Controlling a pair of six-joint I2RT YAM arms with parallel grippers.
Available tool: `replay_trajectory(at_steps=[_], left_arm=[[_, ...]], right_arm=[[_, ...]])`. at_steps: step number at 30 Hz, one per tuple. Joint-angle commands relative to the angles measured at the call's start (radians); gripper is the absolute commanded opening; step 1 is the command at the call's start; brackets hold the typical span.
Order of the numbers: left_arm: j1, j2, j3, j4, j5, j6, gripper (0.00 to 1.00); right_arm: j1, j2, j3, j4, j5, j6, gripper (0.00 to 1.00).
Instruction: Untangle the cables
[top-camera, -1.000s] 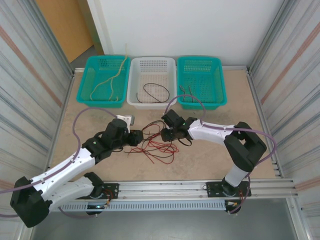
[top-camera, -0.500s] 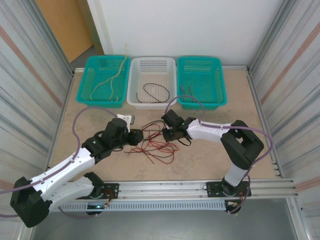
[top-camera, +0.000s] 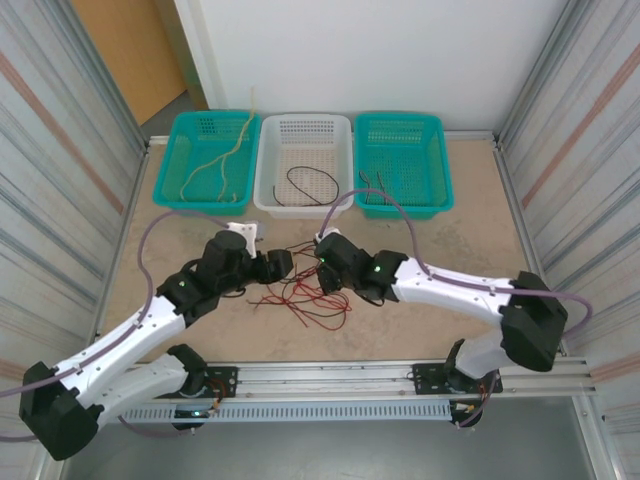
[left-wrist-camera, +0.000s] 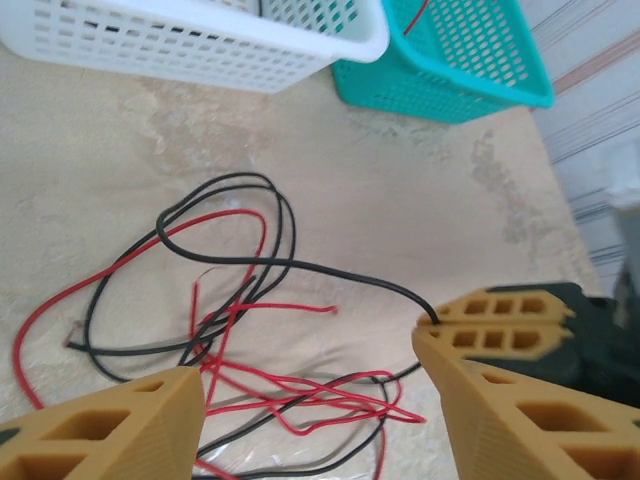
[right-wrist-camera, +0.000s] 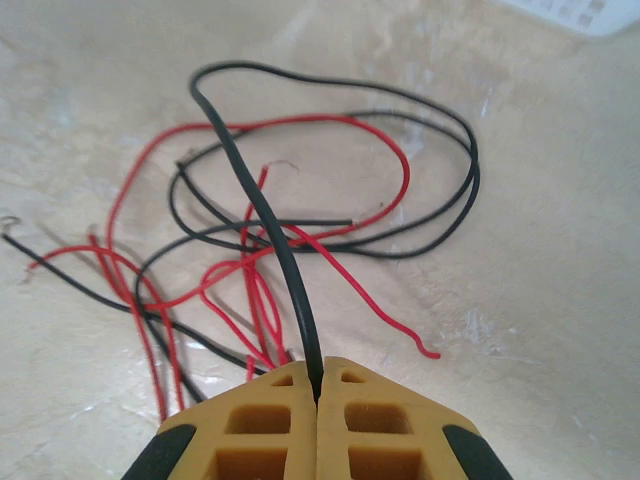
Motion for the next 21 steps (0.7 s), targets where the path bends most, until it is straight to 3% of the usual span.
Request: replay_trajectory(at_steps=[1, 4, 7, 13, 21], left_arm=[[0.023, -0.03, 0.029, 0.093, 0.087, -0.035, 0.55], [0.029, -0.047, 0.031, 0.133, 0.107, -0.051, 0.42], [0.044, -0.044, 0.023, 0.209, 0.181, -0.086, 0.41], [0.023, -0.034, -0.018, 0.491, 0.356, -0.143, 0.61], [-0.007, -0.017, 0.043, 0.431, 0.339, -0.053, 0.65]], right_arm=[[0.043, -0.118, 0.029, -0.047, 0.131, -0.004, 0.04], [0.064, -0.22, 0.042, -0.052, 0.147, 0.014, 0.04], [0.07, -0.326, 0.042, -0.035, 0.142, 0.018, 0.05], [0.07, -0.481, 0.057, -0.026, 0.091, 0.015, 0.07], [0.071, -0.552, 0.097, -0.039, 0.028, 0.01, 0.08]])
